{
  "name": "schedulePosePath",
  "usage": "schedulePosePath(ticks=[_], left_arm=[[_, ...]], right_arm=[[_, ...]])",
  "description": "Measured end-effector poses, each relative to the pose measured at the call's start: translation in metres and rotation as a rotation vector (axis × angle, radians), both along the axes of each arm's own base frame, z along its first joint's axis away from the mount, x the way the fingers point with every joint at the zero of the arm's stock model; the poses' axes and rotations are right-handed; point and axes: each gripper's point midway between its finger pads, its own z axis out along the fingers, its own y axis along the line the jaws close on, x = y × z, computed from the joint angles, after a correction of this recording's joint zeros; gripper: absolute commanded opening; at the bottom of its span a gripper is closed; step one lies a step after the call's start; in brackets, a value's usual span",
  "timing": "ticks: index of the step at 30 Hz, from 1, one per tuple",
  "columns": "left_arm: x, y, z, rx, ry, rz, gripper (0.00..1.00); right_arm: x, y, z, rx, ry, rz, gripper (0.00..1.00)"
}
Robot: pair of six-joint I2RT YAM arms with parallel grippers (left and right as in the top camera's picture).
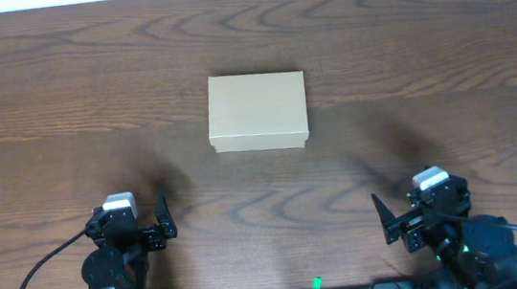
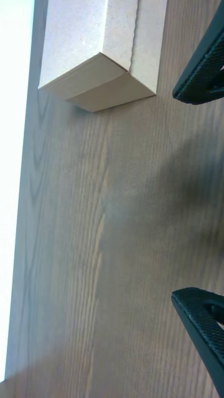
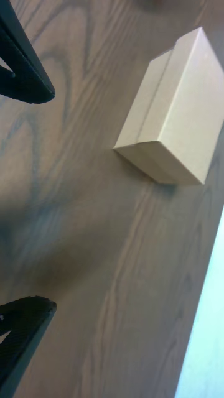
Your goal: Pack container
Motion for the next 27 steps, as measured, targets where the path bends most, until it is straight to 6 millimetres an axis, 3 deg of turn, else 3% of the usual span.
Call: schedulePosePath(ticks=[18,27], left_arm=[[0.0,0.0,0.0,0.0,0.0,0.0,0.95],[0.0,0.0,0.0,0.0,0.0,0.0,0.95]], right_arm=[[0.013,0.004,-0.074,0.005,0.057,-0.009,0.99],[0.014,0.007,-0.072,0.013,0.049,0.001,0.99]])
